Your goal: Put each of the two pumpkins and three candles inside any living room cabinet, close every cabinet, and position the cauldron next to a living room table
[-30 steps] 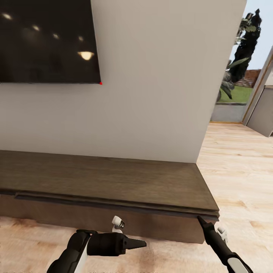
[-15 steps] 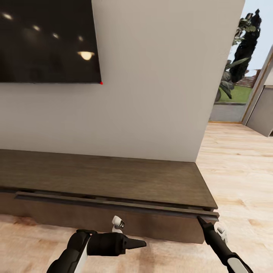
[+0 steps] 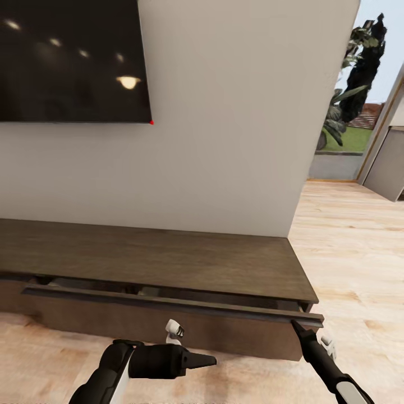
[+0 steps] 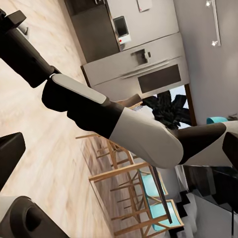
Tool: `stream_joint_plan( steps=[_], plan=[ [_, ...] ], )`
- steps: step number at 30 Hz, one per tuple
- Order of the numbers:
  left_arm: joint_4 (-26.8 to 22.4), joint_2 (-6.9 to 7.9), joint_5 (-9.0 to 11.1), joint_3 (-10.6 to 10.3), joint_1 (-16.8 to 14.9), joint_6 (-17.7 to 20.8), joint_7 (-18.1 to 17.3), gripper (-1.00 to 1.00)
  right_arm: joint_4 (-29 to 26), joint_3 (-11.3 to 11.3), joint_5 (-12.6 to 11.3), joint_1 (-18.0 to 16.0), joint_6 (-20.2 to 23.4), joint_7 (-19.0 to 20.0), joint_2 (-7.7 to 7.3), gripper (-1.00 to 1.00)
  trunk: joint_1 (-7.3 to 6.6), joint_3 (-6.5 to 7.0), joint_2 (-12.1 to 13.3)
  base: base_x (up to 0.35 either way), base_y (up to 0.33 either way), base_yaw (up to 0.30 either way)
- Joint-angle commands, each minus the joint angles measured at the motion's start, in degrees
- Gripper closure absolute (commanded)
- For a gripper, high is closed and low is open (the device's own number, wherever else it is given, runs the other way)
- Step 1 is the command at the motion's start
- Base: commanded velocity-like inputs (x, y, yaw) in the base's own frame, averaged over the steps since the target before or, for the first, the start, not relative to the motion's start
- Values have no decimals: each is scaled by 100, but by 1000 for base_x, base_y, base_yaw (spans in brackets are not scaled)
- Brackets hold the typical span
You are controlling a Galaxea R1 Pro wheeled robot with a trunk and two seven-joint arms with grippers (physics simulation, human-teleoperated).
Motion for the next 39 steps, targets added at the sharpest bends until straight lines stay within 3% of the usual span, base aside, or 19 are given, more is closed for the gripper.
stream_joint_plan(
  steps=[1,39],
  plan=[
    [-1,1,10,-3,-2,61,-12,-100,-51,-30,-146,-6,85,40,0,100,-2,-4,-3,-12,0,0],
    [-10,1,10,-2,-2,61,-11,-100,-61,-22,-137,-6,85,32,0,100,-2,-4,-3,-60,0,0]
  ],
)
